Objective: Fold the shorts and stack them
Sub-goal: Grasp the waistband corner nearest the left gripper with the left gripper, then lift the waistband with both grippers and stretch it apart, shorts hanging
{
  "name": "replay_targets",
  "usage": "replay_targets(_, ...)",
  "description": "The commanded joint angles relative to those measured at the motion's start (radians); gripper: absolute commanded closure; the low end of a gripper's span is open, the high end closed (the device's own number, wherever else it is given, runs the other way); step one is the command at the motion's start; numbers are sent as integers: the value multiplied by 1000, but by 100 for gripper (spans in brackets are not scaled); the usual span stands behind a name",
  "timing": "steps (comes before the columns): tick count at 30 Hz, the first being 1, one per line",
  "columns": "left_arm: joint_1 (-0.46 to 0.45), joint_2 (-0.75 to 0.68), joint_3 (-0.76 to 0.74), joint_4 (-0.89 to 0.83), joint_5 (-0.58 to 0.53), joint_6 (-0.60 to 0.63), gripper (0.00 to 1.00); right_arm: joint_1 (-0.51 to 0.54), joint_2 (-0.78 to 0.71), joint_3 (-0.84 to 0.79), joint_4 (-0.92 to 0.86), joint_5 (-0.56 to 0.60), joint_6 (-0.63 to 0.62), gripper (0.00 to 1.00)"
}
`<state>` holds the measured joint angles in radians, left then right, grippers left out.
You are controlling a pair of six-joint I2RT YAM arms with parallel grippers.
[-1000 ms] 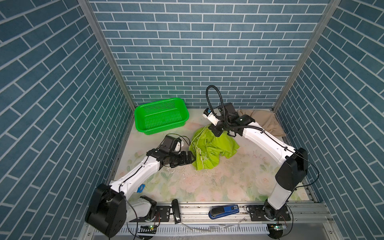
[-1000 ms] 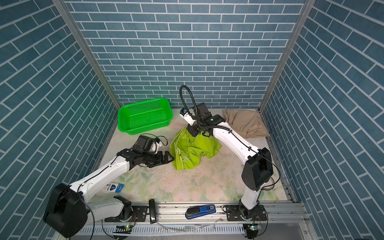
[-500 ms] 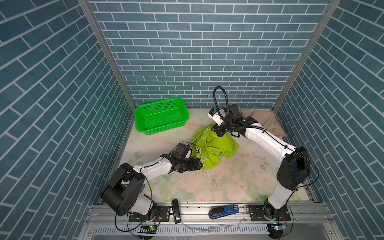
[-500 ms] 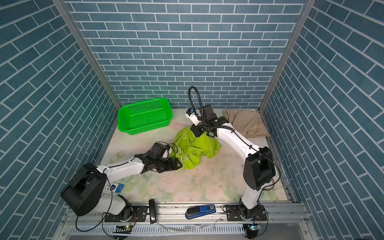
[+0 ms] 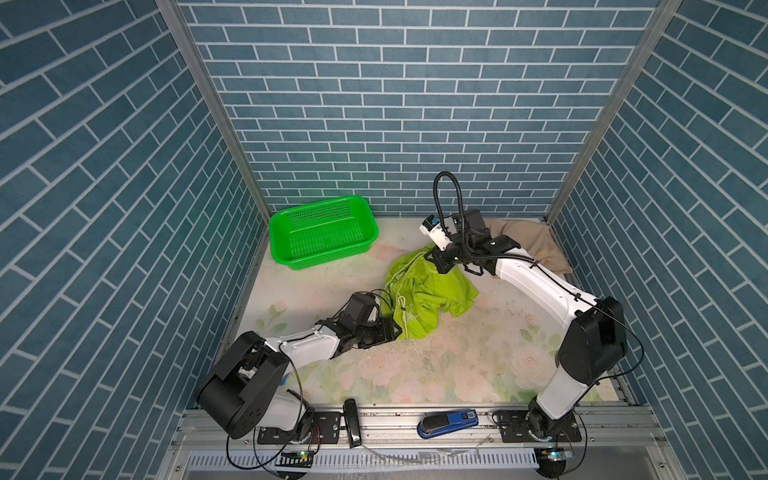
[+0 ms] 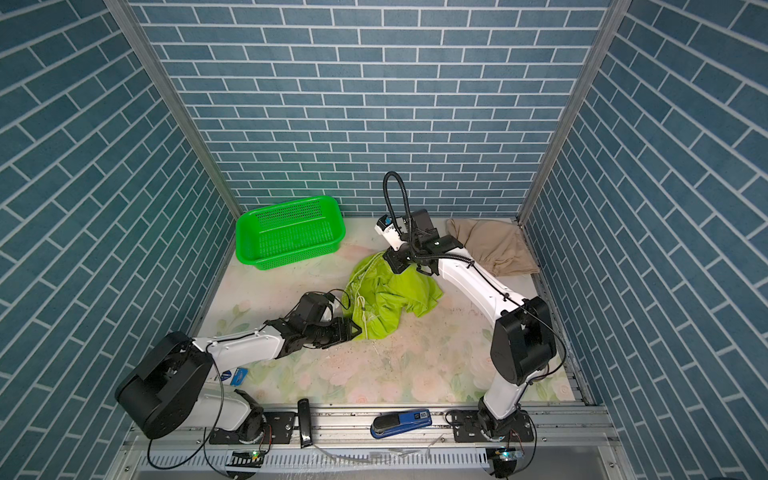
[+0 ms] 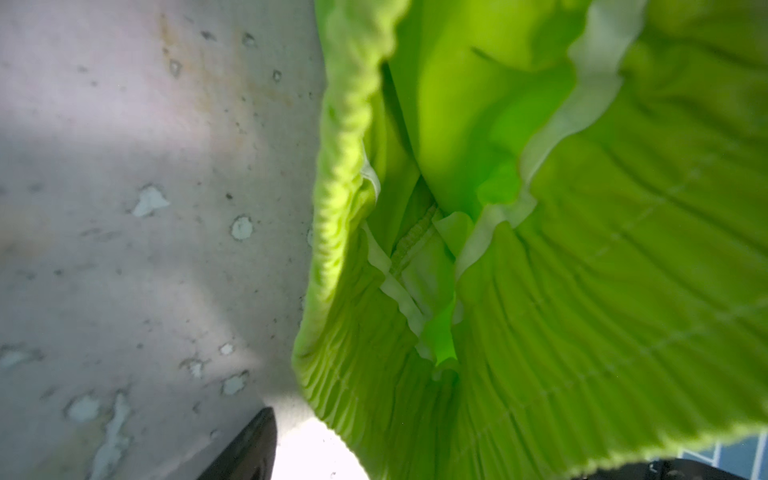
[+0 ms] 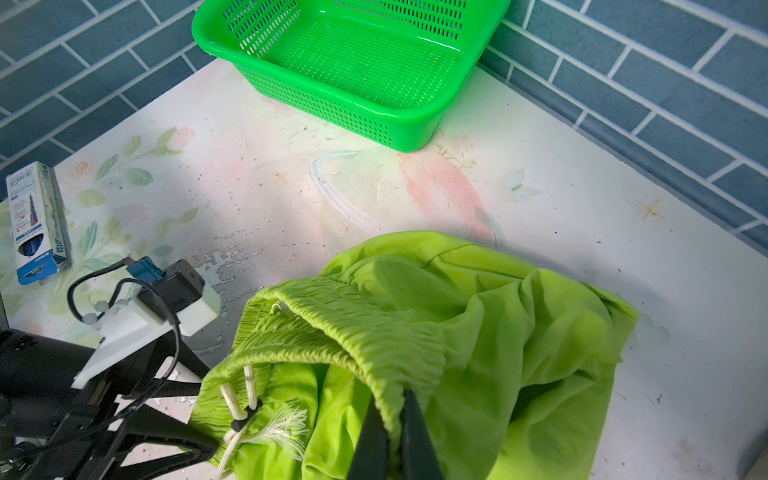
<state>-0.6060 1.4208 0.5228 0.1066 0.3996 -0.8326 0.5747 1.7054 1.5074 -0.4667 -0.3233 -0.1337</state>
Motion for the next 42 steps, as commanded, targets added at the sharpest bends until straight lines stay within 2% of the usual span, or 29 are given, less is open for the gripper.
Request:
replay_targets(1,-8,22,17,56,10,-3,36,-7,-39,-8,43,-31,43,100)
replay_targets(4,-21,41,37,62,9,5,54,-7,-45,-15,52,-31,48,100)
replay_targets(7,-23,56,44,56,14,12,78,-9,-56,-20,54,-27,49,100)
replay_targets(9,-22,44,66,-4,9,43,98,-12,-65,-20,54,-18,46,100)
replay_targets(11,-20,11,134,-176,-35,109,100,-15,-79,-20,45,-6,40,100)
replay_targets(15,-1,-63,364,-653,-216,293,100,-31,-119,-21,23,28,15,100)
replay_targets(18,22,-104,555,-913,-353,427,100,-39,-153,-1,-5,93,-31,100)
replay_targets(21,41,-117,744,-1082,-478,559,100,-43,-174,55,-71,182,-95,100)
replay_targets(24,69,-111,927,-1168,-528,695,100,-42,-220,96,-105,229,-142,100)
replay_targets(31,83,-49,1348,-1334,-509,968,100,-60,-354,177,-143,312,-199,100)
replay_targets(34,87,-27,1503,-1343,-563,1024,100,-65,-398,232,-147,338,-198,100)
replay_targets(40,92,88,1783,-1436,-540,1076,100,-75,-384,353,-159,450,-257,100)
replay_targets(41,92,114,1818,-1457,-577,1076,100,-76,-363,381,-176,474,-272,100)
replay_targets(42,92,139,1851,-1480,-659,1067,100,-76,-342,416,-205,499,-283,100)
